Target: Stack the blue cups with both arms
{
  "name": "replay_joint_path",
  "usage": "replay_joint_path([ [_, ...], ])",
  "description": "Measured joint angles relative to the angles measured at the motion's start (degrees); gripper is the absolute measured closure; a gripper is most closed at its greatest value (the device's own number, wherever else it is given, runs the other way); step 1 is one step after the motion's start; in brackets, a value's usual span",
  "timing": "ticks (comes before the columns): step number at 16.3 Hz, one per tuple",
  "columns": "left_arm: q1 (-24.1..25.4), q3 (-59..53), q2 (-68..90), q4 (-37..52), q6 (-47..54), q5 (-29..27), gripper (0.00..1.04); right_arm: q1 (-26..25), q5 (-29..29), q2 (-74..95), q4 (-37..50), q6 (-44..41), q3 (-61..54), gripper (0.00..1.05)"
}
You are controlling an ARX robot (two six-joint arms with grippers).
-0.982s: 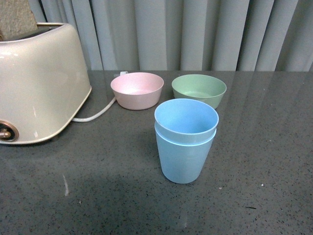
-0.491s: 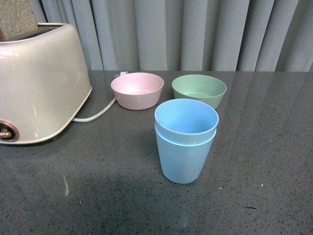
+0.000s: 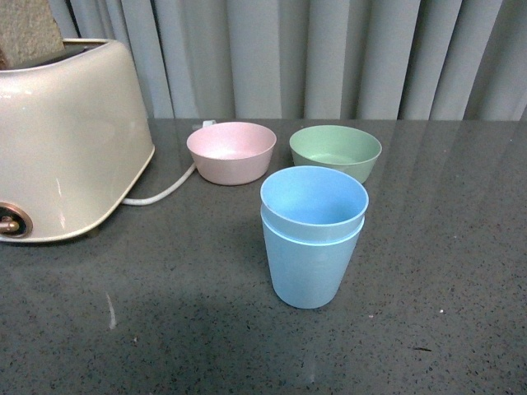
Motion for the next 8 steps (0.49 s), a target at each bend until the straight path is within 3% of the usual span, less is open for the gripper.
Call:
replay_joint_path([
  [8,0.00,0.00,0.00,0.00,0.00,0.00,0.07,0.00,0.00,0.00,0.00,0.00,0.00,0.07],
])
